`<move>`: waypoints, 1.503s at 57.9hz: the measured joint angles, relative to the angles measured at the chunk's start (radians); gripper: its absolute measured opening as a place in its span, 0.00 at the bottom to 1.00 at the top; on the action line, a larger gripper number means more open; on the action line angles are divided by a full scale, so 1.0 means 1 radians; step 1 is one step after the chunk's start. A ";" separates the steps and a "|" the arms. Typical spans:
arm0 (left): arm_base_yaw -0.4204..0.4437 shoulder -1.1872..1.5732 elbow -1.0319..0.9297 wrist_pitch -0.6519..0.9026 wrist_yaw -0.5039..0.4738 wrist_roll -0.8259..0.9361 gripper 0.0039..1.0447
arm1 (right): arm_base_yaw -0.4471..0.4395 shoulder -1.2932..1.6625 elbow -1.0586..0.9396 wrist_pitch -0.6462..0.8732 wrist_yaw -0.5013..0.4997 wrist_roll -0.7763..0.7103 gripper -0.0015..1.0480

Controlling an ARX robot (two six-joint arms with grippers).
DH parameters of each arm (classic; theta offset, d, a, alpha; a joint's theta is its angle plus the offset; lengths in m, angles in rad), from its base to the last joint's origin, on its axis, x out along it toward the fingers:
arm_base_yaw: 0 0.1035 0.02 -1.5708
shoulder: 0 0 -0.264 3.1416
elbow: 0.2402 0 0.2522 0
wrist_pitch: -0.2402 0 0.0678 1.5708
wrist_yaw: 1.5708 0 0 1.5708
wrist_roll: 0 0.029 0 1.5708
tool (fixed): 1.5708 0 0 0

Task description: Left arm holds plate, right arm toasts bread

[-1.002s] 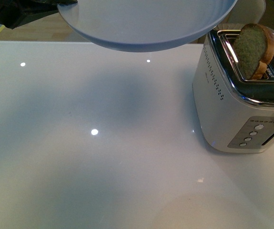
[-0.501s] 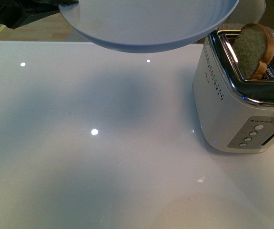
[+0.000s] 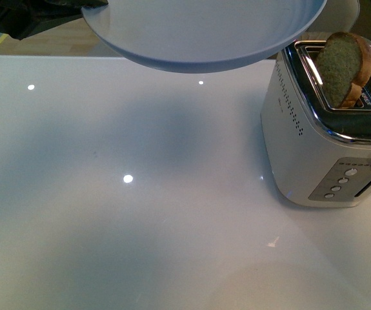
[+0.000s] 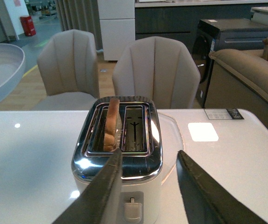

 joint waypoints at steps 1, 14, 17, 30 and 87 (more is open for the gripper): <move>0.000 0.000 0.000 0.000 0.000 0.000 0.02 | 0.000 0.000 0.000 0.000 0.000 0.000 0.47; -0.001 0.000 0.000 0.000 0.001 0.000 0.02 | 0.000 0.000 0.000 0.000 0.000 0.000 0.81; -0.001 0.000 0.000 0.000 0.002 0.000 0.02 | 0.000 0.000 0.000 0.000 0.000 0.000 0.89; 0.000 0.000 0.000 0.000 0.005 0.001 0.02 | 0.000 0.000 0.000 0.000 0.000 0.000 0.92; 0.673 0.344 -0.130 0.154 0.277 0.409 0.02 | 0.000 -0.001 0.000 0.000 0.000 0.000 0.92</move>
